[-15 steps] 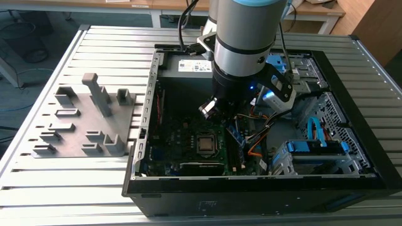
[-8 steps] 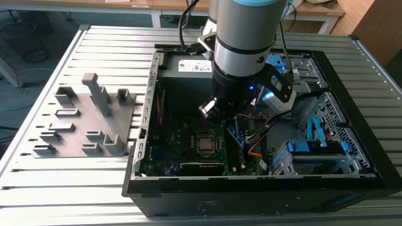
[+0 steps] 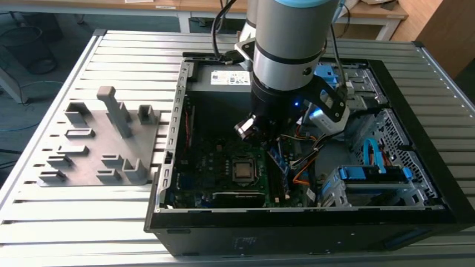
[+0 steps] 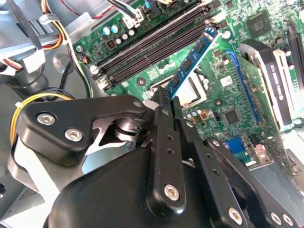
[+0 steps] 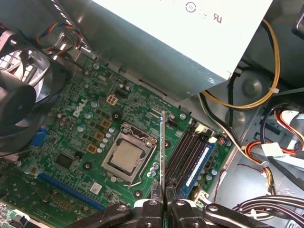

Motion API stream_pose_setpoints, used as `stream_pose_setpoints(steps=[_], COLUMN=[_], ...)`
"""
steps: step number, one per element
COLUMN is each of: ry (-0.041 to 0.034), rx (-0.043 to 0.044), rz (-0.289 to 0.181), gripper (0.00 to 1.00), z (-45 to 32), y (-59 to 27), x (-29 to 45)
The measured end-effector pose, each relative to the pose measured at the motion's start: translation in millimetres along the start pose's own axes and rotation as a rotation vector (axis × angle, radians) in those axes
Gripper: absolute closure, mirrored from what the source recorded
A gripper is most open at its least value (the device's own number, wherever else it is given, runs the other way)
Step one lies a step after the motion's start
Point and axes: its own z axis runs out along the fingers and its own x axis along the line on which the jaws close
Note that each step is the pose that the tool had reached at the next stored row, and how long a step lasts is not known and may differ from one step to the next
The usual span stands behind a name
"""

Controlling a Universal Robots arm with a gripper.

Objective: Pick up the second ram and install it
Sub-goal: 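Insert the second ram into the second slot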

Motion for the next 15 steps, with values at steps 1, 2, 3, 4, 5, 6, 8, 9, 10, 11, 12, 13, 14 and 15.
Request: stream_pose_setpoints(steps=[1, 2, 3, 4, 5, 6, 8, 9, 10, 11, 12, 13, 14, 15], ry=[-0.0001, -0.0002, -0.0003, -0.0003, -0.0004, -0.0005, -0.0006, -0.0007, -0.0008, -0.0009, -0.0009, -0.0010, -0.0010, -0.0012], rx=[0.0002, 0.0003, 0.0005, 0.0006, 0.0008, 0.0009, 0.0012, 0.0014, 0.0015, 0.0017, 0.0018, 0.0020, 0.0022, 0.0023], rz=[0.002, 0.005, 0.007, 0.010, 0.012, 0.015, 0.020, 0.022, 0.025, 0.027, 0.030, 0.032, 0.035, 0.037], gripper=[0.86, 0.86, 0.86, 0.86, 0.86, 0.86, 0.86, 0.86, 0.86, 0.86, 0.86, 0.86, 0.86, 0.86], z=[0.0, 0.0, 0.0, 0.0, 0.1, 0.1, 0.1, 0.1, 0.1, 0.1, 0.1, 0.2, 0.2, 0.2], y=[0.0, 0.0, 0.0, 0.0, 0.0, 0.0, 0.0, 0.0, 0.0, 0.0, 0.0, 0.0, 0.0, 0.0], x=[0.0, 0.0, 0.0, 0.0, 0.0, 0.0, 0.0, 0.0, 0.0, 0.0, 0.0, 0.0, 0.0, 0.0])
